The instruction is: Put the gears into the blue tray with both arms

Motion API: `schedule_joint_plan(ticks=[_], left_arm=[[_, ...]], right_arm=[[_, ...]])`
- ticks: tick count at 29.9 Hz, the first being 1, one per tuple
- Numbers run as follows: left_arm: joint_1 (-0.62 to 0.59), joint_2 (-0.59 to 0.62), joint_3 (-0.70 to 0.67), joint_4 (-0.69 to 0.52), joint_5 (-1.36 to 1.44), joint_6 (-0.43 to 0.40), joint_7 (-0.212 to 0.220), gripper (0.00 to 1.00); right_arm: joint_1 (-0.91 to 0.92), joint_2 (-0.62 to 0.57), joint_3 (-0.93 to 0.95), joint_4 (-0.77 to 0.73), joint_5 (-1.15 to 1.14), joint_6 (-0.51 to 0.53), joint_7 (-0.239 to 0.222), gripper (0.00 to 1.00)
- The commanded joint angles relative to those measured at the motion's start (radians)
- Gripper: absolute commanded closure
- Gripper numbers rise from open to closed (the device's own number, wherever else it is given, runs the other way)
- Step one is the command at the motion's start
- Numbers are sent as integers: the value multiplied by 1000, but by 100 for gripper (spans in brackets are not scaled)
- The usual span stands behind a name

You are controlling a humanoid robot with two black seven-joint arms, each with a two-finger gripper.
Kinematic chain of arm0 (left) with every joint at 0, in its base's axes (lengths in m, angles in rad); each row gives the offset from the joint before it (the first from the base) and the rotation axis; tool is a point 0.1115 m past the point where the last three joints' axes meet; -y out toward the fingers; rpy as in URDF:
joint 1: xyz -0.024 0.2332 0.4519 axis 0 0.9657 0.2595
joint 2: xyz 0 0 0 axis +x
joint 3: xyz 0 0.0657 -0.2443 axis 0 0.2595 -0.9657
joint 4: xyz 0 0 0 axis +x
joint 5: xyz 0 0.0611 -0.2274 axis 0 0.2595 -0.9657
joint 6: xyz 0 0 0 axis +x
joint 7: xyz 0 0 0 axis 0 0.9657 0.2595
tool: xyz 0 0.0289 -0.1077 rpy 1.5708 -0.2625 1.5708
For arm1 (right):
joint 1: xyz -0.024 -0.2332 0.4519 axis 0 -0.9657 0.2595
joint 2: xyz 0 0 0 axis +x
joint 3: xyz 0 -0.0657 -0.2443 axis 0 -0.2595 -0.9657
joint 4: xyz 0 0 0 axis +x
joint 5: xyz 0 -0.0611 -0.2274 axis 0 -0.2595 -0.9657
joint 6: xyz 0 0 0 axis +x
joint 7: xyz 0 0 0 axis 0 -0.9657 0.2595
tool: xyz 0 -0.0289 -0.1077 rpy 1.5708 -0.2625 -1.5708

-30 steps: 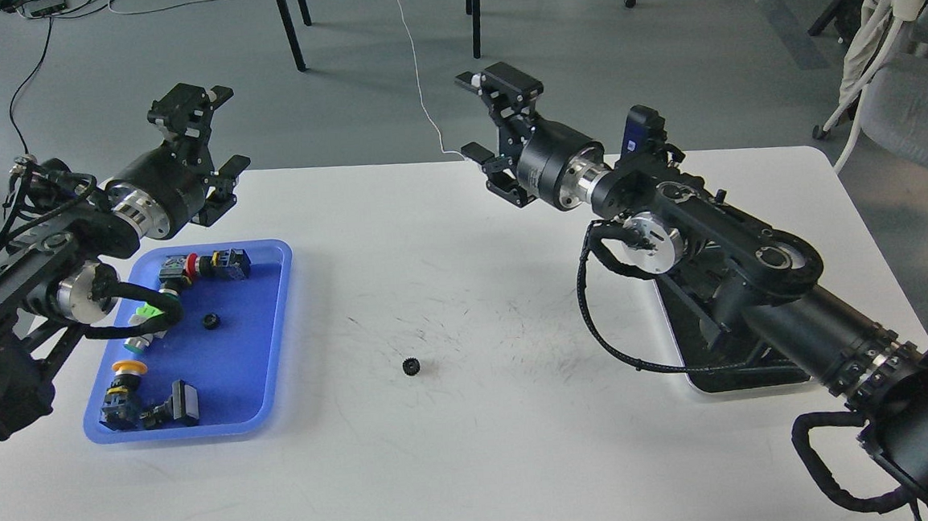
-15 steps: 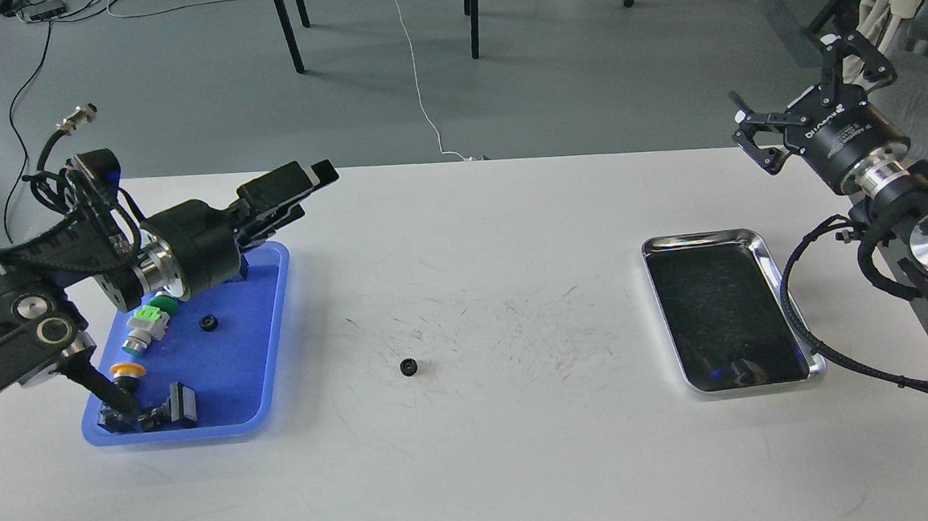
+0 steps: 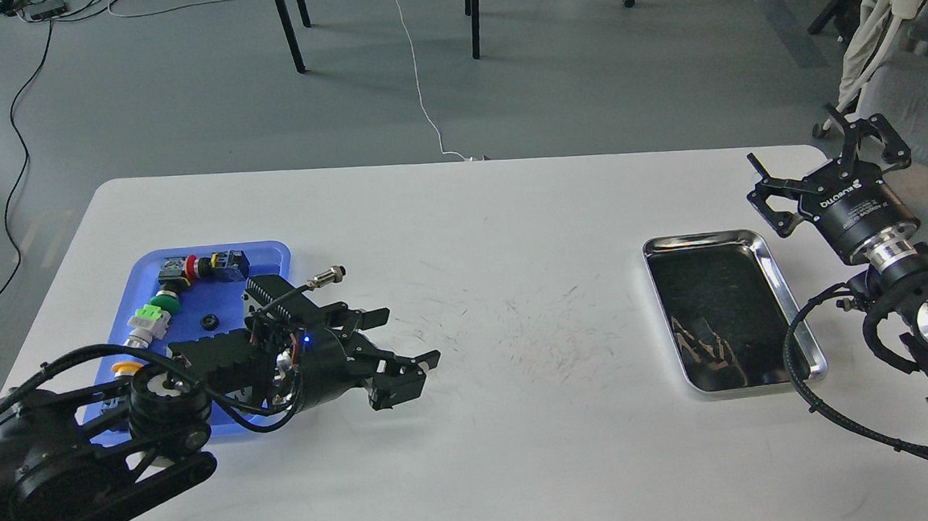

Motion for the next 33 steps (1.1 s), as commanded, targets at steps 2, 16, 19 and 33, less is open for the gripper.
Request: schedule_joint_plan(ticks=[2, 16, 19, 33], left_arm=[[31, -45, 2, 54, 57, 10, 30, 4], [76, -84, -4, 127, 138, 16, 33, 33], [85, -82, -6, 128, 138, 16, 33, 50], [111, -62, -27, 127, 138, 16, 30, 95]], right_arm=[[0, -3, 1, 0, -2, 0, 1, 4], [-2, -3, -5, 3, -2, 3, 1, 4], [-2, -3, -5, 2, -2, 4, 1, 4], [-2, -3, -11, 0, -3, 4, 1, 4]])
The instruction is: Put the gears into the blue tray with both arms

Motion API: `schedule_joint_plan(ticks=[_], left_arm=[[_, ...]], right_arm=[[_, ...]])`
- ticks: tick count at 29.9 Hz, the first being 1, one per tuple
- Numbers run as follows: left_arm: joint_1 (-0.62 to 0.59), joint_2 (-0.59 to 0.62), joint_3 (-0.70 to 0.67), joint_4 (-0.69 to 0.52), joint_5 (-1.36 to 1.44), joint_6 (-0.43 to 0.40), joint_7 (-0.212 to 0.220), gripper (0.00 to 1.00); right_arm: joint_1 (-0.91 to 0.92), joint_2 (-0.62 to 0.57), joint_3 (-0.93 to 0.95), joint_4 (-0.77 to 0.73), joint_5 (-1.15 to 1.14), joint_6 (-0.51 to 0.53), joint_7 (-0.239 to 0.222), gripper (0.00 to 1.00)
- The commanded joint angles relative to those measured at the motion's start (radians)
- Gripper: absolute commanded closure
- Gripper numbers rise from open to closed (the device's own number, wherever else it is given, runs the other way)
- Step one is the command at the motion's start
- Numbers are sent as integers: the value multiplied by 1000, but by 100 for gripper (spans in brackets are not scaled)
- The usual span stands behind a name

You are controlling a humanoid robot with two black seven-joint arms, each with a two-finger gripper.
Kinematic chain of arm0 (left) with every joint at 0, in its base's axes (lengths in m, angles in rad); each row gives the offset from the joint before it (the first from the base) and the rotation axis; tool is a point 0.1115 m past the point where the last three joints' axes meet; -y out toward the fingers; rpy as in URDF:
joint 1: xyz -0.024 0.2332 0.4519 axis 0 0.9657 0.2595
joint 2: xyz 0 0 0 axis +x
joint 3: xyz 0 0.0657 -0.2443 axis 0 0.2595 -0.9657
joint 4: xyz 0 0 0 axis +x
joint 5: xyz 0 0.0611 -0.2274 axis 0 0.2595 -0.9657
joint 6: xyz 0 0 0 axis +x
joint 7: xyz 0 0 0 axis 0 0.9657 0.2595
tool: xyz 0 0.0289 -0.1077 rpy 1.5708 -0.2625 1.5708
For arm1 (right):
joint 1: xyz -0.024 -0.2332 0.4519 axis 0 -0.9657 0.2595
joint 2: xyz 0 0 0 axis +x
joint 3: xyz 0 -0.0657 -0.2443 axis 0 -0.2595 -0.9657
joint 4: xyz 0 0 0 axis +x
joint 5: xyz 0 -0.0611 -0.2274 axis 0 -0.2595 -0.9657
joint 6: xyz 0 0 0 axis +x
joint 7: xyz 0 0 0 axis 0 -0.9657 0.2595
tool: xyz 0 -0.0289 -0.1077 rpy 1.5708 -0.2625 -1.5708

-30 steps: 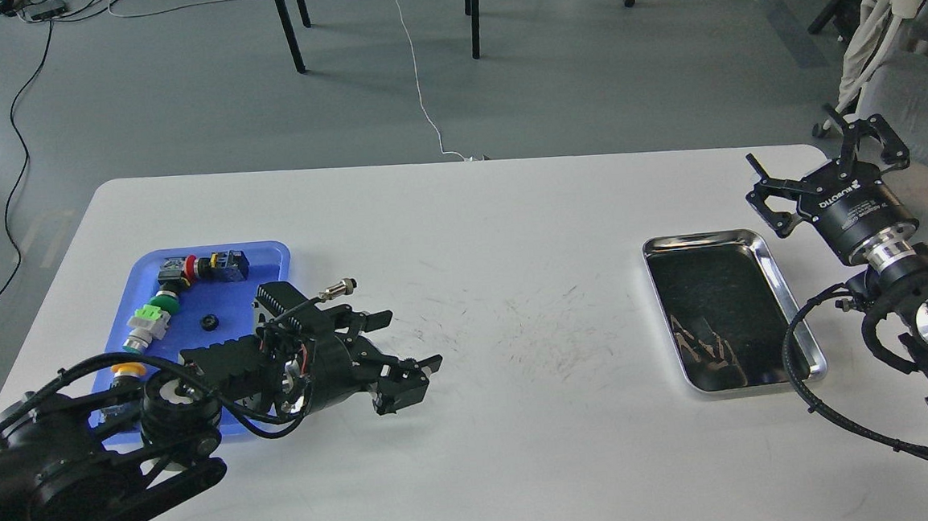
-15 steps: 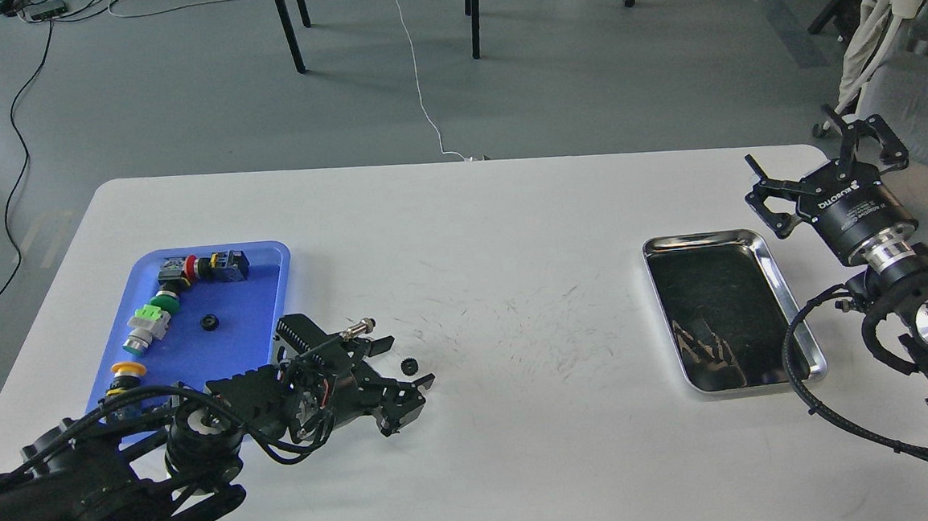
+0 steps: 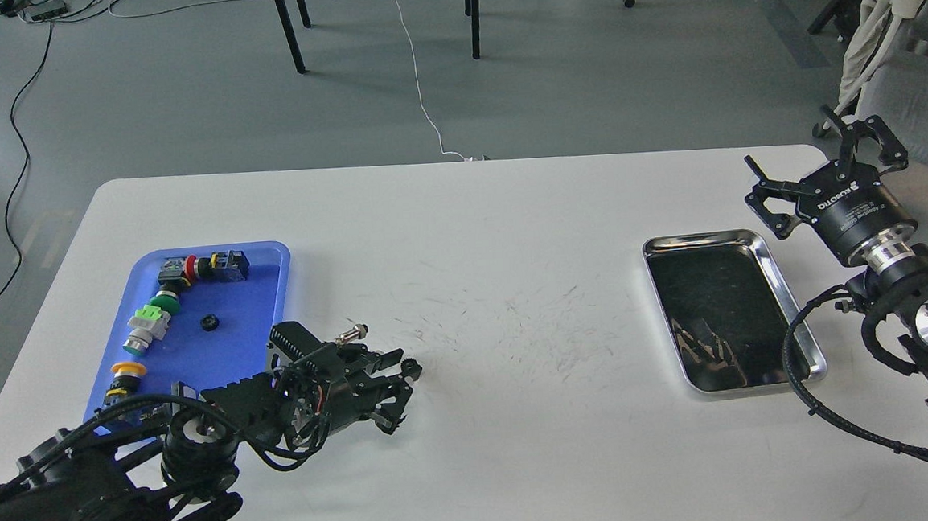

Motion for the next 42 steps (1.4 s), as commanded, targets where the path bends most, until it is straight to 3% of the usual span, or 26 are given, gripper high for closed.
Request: schedule_joint_plan(ticks=[1, 6, 10, 15, 22, 32, 37, 42], left_arm=[[1, 26, -27, -14, 0, -1, -2, 95], [-7, 148, -148, -107, -76, -1, -5, 95], [-10, 323, -188, -178, -140, 3, -18, 95], [45, 461, -164, -169, -221, 103, -46, 95], [177, 461, -171, -103, -260, 160, -60, 94], [180, 374, -167, 18, -331, 158, -60, 91], [180, 365, -168, 46, -331, 160, -60, 77], [175, 366, -176, 50, -332, 163, -60, 34]], right_arm=[[0, -2, 1, 1, 0, 0, 0, 4], [1, -11, 4, 1, 0, 0, 0, 4], [1, -12, 4, 1, 0, 0, -1, 4], [1, -20, -1, 2, 0, 0, -1, 4], [1, -26, -1, 2, 0, 0, 0, 4], [0, -35, -2, 1, 0, 0, 0, 4], [0, -35, -2, -1, 0, 0, 0, 4], [0, -35, -1, -1, 0, 0, 0, 4]])
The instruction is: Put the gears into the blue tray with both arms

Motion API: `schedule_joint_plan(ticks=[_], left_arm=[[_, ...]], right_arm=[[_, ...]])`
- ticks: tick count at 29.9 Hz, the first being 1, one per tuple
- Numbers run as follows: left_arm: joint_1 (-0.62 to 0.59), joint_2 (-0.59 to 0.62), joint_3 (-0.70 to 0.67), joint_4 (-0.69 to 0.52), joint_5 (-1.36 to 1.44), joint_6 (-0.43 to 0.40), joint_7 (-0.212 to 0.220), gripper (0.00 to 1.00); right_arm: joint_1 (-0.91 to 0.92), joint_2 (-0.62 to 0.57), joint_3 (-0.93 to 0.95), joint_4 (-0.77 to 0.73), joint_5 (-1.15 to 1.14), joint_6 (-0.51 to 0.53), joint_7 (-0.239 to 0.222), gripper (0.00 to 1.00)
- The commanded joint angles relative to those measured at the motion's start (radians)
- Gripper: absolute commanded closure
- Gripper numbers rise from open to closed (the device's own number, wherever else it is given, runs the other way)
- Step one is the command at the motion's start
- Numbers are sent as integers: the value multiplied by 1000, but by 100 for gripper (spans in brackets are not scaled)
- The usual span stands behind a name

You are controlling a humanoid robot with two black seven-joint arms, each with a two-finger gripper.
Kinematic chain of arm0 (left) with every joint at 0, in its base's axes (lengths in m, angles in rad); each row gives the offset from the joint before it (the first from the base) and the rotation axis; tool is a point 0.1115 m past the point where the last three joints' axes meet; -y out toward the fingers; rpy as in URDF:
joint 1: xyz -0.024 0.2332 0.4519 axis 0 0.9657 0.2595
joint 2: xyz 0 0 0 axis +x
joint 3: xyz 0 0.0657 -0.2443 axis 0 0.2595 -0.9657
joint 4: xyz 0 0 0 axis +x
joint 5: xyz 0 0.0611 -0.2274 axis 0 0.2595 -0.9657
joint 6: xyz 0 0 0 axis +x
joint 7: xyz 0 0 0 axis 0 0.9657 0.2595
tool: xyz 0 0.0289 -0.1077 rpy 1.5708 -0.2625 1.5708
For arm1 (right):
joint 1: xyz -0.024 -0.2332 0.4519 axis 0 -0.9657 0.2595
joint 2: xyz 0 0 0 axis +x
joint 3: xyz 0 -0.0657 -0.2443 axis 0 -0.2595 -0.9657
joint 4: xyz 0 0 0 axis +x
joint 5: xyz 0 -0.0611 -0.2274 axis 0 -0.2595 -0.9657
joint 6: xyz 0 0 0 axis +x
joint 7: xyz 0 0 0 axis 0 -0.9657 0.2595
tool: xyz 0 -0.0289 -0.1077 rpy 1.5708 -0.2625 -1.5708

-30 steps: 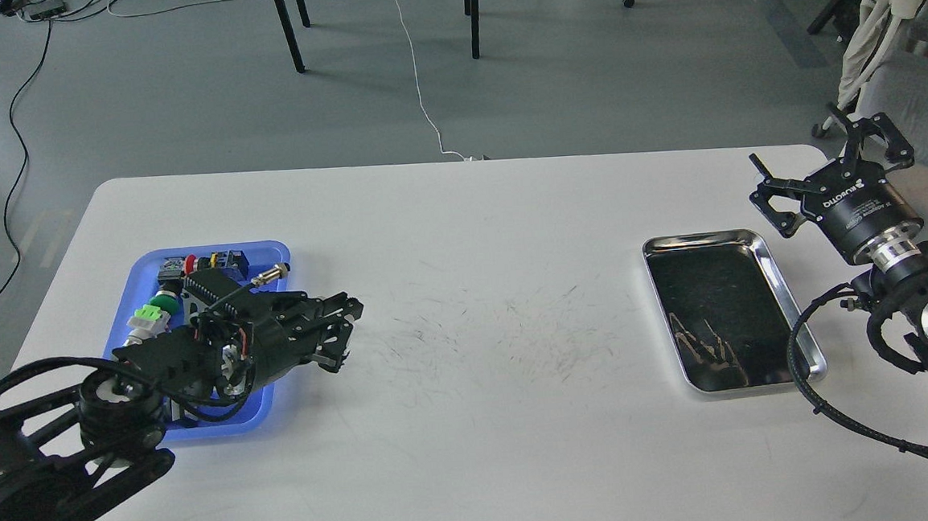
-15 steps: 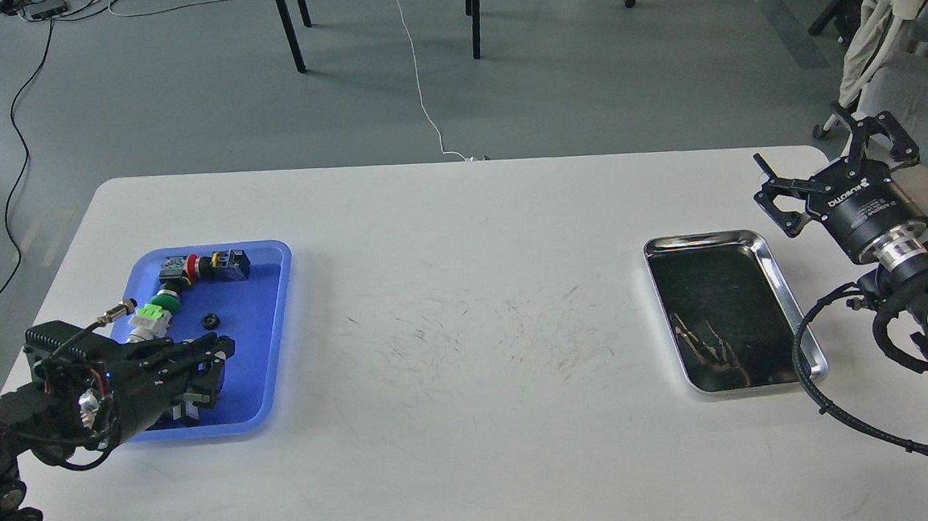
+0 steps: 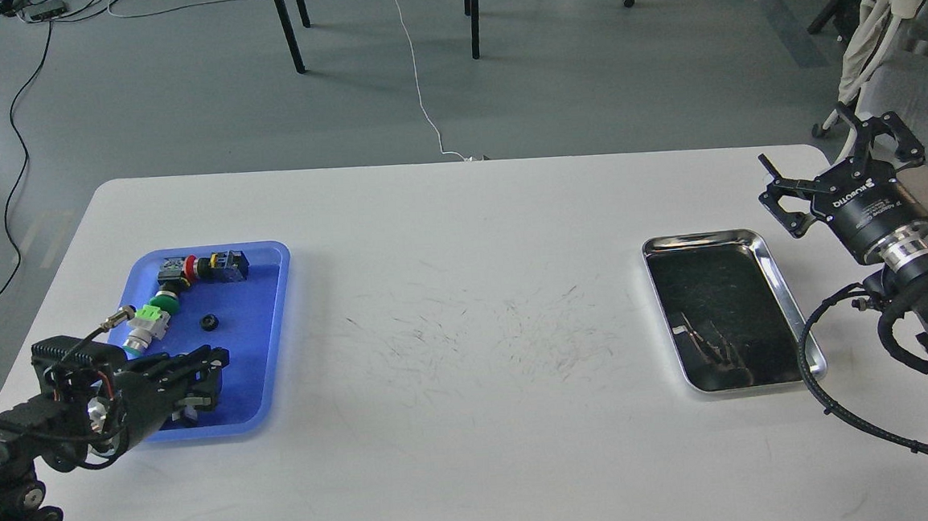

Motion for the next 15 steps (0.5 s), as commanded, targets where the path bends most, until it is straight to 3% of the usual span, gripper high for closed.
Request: schedule_joint_plan(ticks=[1, 3, 6, 11, 15], left_arm=[[-9, 3, -5, 1, -1, 4, 0, 25], [-18, 4, -5, 1, -3, 6, 0, 12], [-22, 13, -28, -14, -32, 10, 0, 4], [-68, 10, -105, -48, -101, 26, 3, 2], [-128, -45, -163, -74, -362, 27, 15, 2]], right_arm=[[0, 1, 2, 0, 0, 0, 0, 4], [0, 1, 0, 0, 0, 0, 0, 4], [3, 1, 0, 2, 0, -1, 0, 4], [8, 1, 2, 8, 0, -2, 0, 3], [12, -1, 5, 11, 0, -4, -2, 3]])
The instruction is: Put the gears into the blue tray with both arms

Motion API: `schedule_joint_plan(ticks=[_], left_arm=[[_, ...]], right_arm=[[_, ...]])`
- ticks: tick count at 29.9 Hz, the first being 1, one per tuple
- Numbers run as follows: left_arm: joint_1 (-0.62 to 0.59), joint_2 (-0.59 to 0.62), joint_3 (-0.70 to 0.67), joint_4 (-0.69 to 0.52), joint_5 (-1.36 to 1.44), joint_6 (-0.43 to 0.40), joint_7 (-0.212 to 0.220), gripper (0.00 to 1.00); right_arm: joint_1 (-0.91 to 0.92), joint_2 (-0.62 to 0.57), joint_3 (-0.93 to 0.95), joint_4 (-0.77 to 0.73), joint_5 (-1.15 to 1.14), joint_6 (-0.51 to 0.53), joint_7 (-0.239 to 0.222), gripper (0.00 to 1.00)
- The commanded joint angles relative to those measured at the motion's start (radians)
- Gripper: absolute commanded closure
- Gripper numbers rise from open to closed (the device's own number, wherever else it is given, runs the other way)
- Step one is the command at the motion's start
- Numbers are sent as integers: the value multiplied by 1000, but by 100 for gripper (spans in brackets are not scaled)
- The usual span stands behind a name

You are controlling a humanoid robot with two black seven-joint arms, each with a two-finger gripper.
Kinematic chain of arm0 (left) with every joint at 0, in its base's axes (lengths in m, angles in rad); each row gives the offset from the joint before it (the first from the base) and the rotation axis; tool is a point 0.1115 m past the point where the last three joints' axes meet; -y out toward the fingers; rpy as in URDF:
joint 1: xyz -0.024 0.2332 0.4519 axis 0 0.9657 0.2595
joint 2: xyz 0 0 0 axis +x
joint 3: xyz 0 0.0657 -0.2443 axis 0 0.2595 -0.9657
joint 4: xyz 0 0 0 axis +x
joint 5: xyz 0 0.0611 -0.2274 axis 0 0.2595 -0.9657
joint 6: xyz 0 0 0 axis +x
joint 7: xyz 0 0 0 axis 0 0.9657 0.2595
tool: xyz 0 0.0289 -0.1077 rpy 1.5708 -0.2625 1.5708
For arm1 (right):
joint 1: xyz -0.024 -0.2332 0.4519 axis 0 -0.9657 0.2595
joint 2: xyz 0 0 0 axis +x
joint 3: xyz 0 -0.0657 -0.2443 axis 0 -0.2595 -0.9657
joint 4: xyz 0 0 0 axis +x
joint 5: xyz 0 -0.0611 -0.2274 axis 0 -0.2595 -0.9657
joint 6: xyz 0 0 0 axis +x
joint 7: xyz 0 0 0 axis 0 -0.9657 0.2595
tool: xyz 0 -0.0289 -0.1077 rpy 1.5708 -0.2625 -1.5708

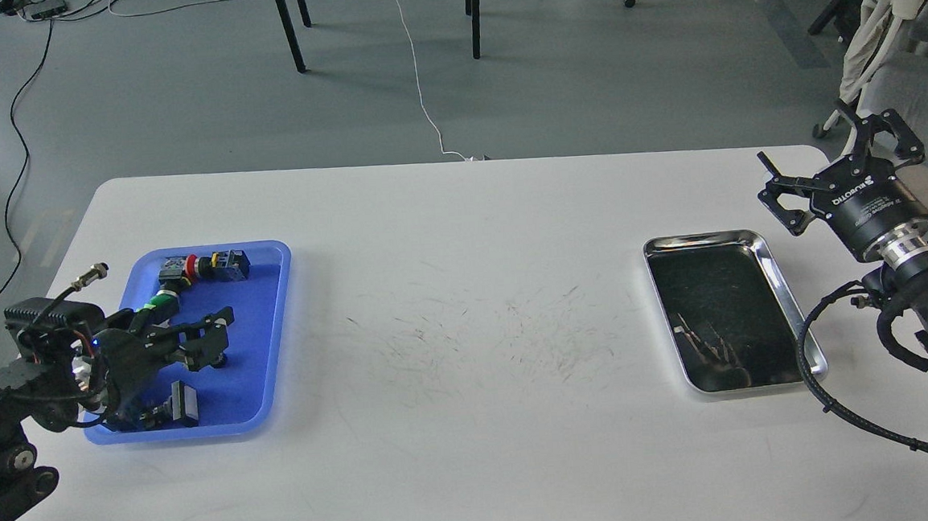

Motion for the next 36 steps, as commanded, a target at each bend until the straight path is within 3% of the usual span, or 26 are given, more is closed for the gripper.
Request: schedule_joint_plan(ticks=[1, 4, 7, 14, 20, 24, 36], left_arm=[[-63, -71, -42, -13, -270, 3, 13, 2], [-140, -135, -46, 25, -446, 13, 47, 2], [-180, -238, -88, 131, -588, 30, 48, 2], [-209, -474, -293, 353, -1016, -89, 67, 2], [-215, -614, -465, 424, -1070, -125, 68, 2], [-212, -632, -520, 426, -1104, -145, 68, 2], [-212, -628, -516, 438, -1146, -151, 64, 2]], right_arm=[[5, -2, 1, 2, 0, -3, -1, 3], [8, -2, 3, 4, 0, -6, -1, 3], [13, -3, 3, 19, 0, -6, -4, 3], [-4, -25, 11, 117, 2, -40, -9, 3], [-49, -28, 27, 119, 5, -38, -10, 2], [-62, -26, 37, 117, 5, -40, -10, 2], [-64, -15, 34, 114, 3, -38, -1, 1]])
